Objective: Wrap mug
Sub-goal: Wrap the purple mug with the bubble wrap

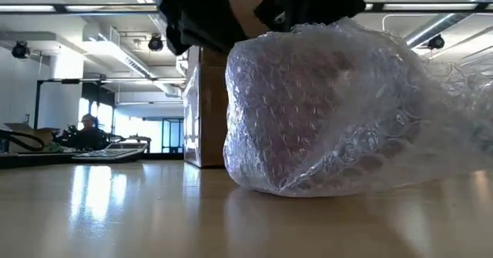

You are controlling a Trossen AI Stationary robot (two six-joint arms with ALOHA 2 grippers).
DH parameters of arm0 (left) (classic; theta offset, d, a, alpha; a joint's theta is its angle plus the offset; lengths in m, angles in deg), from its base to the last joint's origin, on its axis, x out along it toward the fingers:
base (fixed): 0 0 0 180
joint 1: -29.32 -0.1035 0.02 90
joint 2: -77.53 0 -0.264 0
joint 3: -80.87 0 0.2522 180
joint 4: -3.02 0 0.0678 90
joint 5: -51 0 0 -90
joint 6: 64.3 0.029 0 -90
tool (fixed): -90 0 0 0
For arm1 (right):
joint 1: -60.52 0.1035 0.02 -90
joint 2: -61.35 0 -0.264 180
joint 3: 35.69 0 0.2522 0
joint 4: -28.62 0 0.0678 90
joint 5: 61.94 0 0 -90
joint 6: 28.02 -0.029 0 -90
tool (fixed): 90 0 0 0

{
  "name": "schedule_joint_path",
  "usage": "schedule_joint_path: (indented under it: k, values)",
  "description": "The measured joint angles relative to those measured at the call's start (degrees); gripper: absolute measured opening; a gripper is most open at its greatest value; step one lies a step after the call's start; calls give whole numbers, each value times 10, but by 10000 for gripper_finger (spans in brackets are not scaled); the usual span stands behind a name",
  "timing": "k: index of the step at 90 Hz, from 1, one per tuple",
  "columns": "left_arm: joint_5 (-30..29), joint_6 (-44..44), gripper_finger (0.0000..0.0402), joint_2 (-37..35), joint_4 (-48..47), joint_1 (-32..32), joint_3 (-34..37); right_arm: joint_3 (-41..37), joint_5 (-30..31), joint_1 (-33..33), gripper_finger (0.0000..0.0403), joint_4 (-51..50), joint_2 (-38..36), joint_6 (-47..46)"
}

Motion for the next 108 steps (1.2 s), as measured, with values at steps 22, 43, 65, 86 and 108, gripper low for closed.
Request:
schedule_joint_path:
  k: [22,43,65,86,108]
  values:
    - [52,13,0,30,62,0,0,12,-2,19,0,1,-1,-12]
    - [76,19,0,31,79,3,1,7,2,17,0,2,-1,-24]
    - [71,7,0,59,123,3,21,11,56,16,0,11,-1,-45]
    - [72,11,0,49,119,3,23,0,52,17,0,18,24,-48]
    - [89,14,0,4,103,6,26,0,56,17,0,21,43,-54]
